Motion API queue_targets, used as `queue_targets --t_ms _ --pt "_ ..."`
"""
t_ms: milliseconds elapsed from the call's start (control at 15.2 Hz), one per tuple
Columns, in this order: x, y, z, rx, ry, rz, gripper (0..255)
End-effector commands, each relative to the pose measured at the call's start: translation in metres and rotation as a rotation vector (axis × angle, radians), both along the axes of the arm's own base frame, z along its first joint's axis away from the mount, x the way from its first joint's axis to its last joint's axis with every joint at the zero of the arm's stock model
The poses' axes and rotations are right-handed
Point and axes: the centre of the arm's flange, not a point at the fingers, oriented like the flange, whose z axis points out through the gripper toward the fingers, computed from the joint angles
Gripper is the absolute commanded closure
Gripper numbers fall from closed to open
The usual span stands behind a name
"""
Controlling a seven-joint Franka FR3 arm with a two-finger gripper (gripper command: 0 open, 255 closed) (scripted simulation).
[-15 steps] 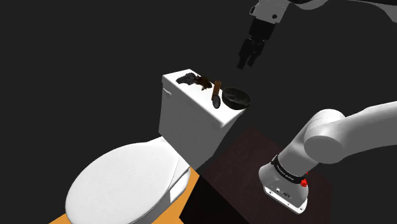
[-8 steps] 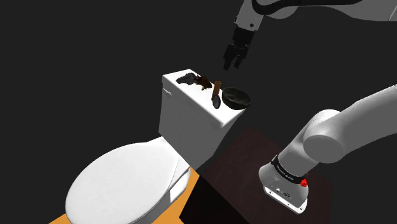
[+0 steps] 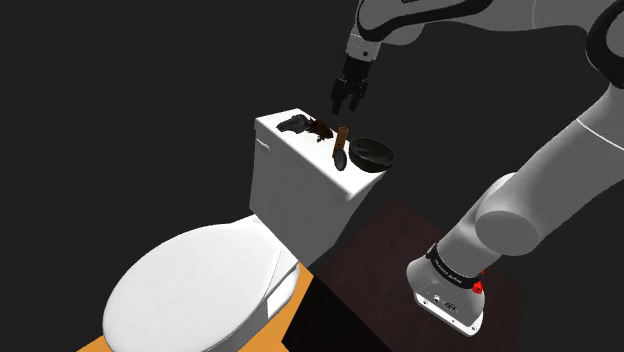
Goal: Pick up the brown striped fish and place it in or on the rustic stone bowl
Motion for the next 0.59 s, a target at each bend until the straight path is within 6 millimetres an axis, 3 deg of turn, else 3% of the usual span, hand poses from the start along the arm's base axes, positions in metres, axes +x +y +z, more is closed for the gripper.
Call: queue_targets --t_ms 0,528 --pt "0.022 -0.013 -0.016 -0.003 0.006 -0.007 0" --pt "0.099 -0.057 -0.077 -0.012 0.031 -0.036 0"
